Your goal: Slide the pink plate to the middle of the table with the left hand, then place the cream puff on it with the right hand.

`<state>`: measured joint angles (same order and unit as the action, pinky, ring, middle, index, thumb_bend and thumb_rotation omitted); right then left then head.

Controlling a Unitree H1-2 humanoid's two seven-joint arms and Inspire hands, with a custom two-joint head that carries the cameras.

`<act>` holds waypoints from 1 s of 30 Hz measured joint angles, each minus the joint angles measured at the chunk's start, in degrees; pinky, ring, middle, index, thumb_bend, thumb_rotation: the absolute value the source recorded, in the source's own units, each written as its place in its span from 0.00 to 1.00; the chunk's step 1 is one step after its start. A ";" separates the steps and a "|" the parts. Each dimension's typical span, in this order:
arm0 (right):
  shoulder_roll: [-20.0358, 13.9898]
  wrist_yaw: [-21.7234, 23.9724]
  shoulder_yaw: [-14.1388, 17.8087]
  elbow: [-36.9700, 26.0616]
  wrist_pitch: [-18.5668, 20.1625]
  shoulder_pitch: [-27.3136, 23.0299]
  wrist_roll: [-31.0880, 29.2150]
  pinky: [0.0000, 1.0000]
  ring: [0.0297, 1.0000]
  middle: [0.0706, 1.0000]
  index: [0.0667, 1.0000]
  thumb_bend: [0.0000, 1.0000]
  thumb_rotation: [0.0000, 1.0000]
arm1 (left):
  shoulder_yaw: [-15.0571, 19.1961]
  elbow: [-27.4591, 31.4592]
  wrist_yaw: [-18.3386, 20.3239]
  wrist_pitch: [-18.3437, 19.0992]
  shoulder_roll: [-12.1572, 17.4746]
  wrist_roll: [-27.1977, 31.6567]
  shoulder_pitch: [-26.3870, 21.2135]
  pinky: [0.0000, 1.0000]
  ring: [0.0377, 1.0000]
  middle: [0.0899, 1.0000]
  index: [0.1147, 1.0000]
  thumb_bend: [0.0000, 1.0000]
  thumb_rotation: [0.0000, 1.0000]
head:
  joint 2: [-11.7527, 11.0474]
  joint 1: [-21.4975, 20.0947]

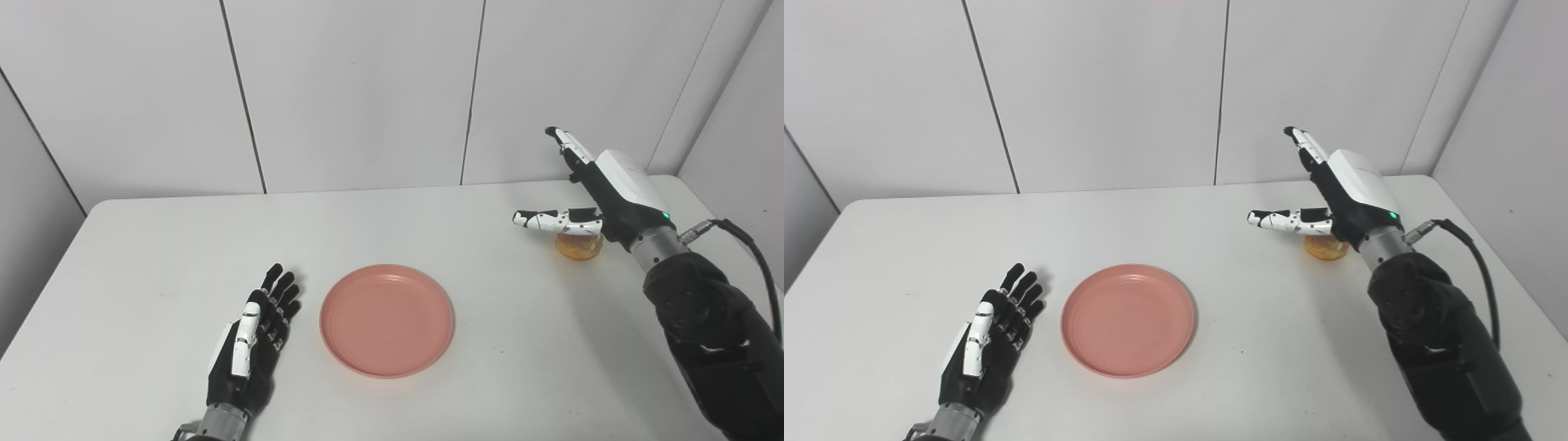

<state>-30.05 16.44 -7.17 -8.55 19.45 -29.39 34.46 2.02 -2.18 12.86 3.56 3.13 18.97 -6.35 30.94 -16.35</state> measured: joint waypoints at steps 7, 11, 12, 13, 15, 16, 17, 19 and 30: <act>-1.53 3.18 -2.26 3.59 0.59 -1.78 4.88 0.70 0.95 1.00 0.96 0.87 0.44 | 0.10 -0.37 0.67 -0.16 0.12 0.15 -0.10 1.00 0.98 0.97 0.95 0.38 1.00 | 0.27 -0.79; -2.43 3.85 -2.63 6.36 0.78 -3.07 6.71 0.72 0.95 1.00 0.96 0.88 0.42 | 0.21 -0.35 0.75 -0.14 0.21 0.18 -0.11 1.00 0.98 0.97 0.96 0.38 1.00 | 0.35 -1.23; -2.54 4.05 -2.82 6.90 0.83 -3.37 7.06 0.73 0.94 1.00 0.96 0.88 0.42 | 0.30 -0.35 0.89 -0.14 0.27 0.27 -0.11 1.00 0.98 0.97 0.96 0.38 1.00 | 0.53 -1.84; -2.58 4.27 -3.04 7.81 0.88 -3.75 7.43 0.74 0.95 1.00 0.96 0.89 0.42 | 0.40 -0.36 0.97 -0.10 0.40 0.66 -0.11 1.00 0.98 0.98 0.96 0.38 1.00 | 0.79 -2.20; -2.72 4.79 -3.33 9.18 1.19 -4.17 7.96 0.75 0.95 1.00 0.96 0.89 0.43 | 0.44 -0.38 1.05 -0.03 0.52 0.83 -0.11 1.00 0.99 0.98 0.96 0.38 1.00 | 0.79 -2.20; -2.77 5.24 -3.57 10.02 1.30 -4.49 8.25 0.76 0.95 1.00 0.96 0.90 0.43 | 0.45 -0.40 1.07 -0.03 0.60 0.84 -0.11 1.00 0.98 0.98 0.96 0.38 1.00 | 0.88 -2.46; -2.84 5.67 -3.78 10.76 1.66 -4.77 8.53 0.77 0.96 1.00 0.96 0.90 0.44 | 0.44 -0.44 1.18 -0.03 0.71 0.87 -0.13 1.00 0.98 0.98 0.96 0.39 1.00 | 0.88 -2.46; -2.91 6.41 -4.18 12.16 2.48 -5.32 8.96 0.77 0.95 1.00 0.95 0.90 0.44 | 0.47 -0.48 1.29 -0.01 0.92 1.15 -0.16 1.00 0.98 0.98 0.96 0.39 1.00 | 0.97 -2.46; -3.44 7.25 -4.70 17.12 3.58 -6.75 9.81 0.82 0.96 1.00 0.95 0.91 0.42 | 0.81 -0.66 1.38 0.03 1.83 2.07 -0.31 1.00 0.98 0.98 0.95 0.39 1.00 | 1.41 -3.25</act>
<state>-33.49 23.69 -11.87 8.57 23.03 -36.15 44.27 2.82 -2.84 14.24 3.59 4.96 21.04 -6.66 32.34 -19.60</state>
